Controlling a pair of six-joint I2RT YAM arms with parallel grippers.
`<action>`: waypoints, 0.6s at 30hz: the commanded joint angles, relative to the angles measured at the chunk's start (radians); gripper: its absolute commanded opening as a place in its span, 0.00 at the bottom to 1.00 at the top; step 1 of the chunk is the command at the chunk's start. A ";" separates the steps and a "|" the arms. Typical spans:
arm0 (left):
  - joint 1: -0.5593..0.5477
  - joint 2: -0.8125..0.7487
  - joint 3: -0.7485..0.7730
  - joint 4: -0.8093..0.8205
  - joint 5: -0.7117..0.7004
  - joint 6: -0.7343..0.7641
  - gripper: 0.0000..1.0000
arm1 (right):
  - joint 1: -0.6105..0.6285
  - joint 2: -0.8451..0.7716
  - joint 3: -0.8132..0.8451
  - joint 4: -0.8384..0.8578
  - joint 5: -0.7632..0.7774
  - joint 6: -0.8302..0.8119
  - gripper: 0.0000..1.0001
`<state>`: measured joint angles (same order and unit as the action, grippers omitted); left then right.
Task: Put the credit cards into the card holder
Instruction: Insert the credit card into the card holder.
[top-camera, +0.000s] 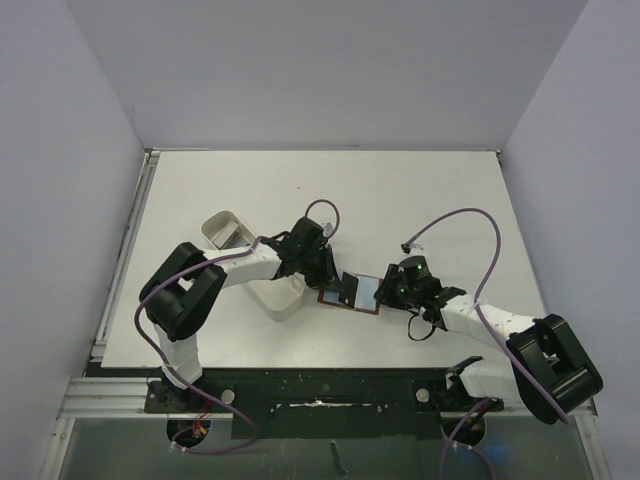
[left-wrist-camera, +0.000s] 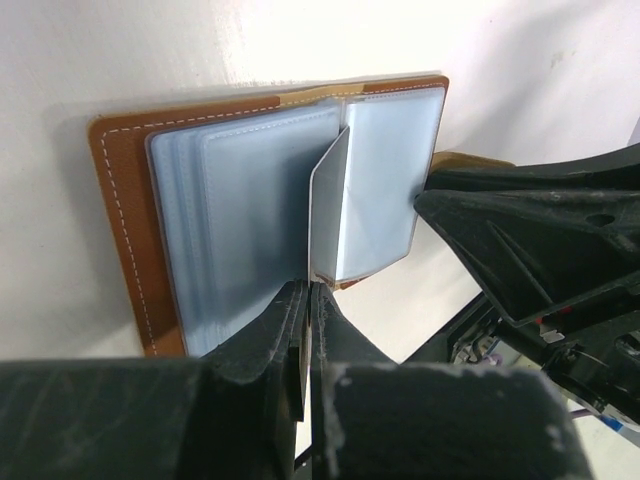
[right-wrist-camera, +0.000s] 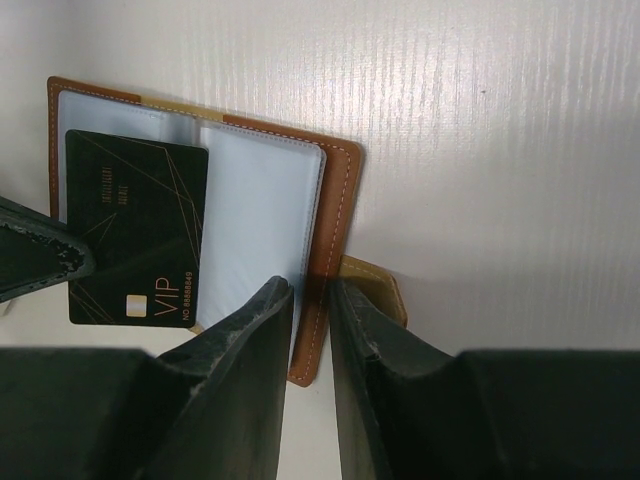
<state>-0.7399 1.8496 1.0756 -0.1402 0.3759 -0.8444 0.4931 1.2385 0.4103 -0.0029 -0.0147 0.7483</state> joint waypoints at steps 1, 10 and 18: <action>-0.014 0.014 -0.009 0.067 -0.024 -0.024 0.00 | 0.019 -0.015 -0.023 -0.002 0.008 0.018 0.24; -0.034 0.046 0.006 0.080 -0.028 -0.031 0.00 | 0.033 -0.008 -0.028 0.006 0.013 0.032 0.24; -0.042 0.049 -0.005 0.114 -0.054 -0.050 0.00 | 0.047 -0.010 -0.031 0.012 0.020 0.053 0.24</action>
<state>-0.7601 1.8835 1.0725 -0.0891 0.3565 -0.8742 0.5167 1.2339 0.4000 0.0143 0.0139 0.7769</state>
